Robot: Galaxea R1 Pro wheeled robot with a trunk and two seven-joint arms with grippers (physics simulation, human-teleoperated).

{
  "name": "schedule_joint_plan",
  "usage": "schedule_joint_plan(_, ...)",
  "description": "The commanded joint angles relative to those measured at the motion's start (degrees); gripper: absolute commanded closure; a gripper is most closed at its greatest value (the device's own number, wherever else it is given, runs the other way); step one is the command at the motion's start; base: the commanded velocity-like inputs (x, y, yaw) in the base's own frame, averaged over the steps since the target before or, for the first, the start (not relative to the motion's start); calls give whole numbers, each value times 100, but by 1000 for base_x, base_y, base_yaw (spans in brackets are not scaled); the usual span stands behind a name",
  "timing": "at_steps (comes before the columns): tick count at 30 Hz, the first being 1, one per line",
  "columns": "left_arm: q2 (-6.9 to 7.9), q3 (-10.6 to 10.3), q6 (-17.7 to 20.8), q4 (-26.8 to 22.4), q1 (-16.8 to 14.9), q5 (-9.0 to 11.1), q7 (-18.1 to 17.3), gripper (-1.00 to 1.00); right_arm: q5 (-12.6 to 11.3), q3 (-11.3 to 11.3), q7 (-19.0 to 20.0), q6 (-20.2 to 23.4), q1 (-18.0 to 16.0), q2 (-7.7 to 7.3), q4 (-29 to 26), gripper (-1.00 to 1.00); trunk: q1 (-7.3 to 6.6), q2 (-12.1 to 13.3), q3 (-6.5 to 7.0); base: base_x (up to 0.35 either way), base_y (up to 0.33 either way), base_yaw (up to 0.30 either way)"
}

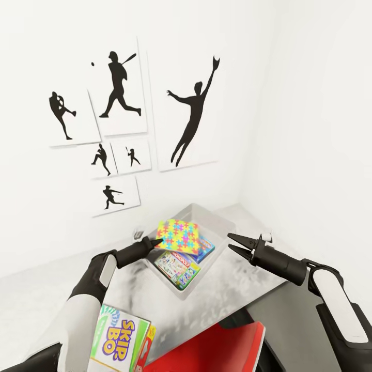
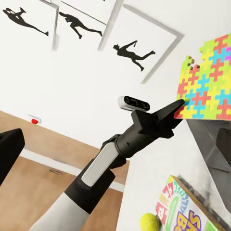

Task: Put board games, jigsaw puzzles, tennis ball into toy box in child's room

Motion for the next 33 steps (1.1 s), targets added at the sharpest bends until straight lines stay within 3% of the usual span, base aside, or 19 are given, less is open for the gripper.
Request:
schedule_joint_plan(1, -5, 84, 36, 0, -7, 2, -13, 100, 57, -6, 58, 20, -6, 0, 1, -100, 3, -13, -19, 0, 0, 0)
schedule_joint_plan(9, -23, 202, 29, 0, -4, -1, 119, 100, 57, -6, 57, 15, -6, 0, 1, -100, 3, -13, -75, 0, 0, 0)
schedule_joint_plan(33, -56, 190, 65, 0, -2, 8, 656, 100, 57, -6, 41, 11, -6, 0, 1, -100, 3, -13, -246, 0, 0, 0)
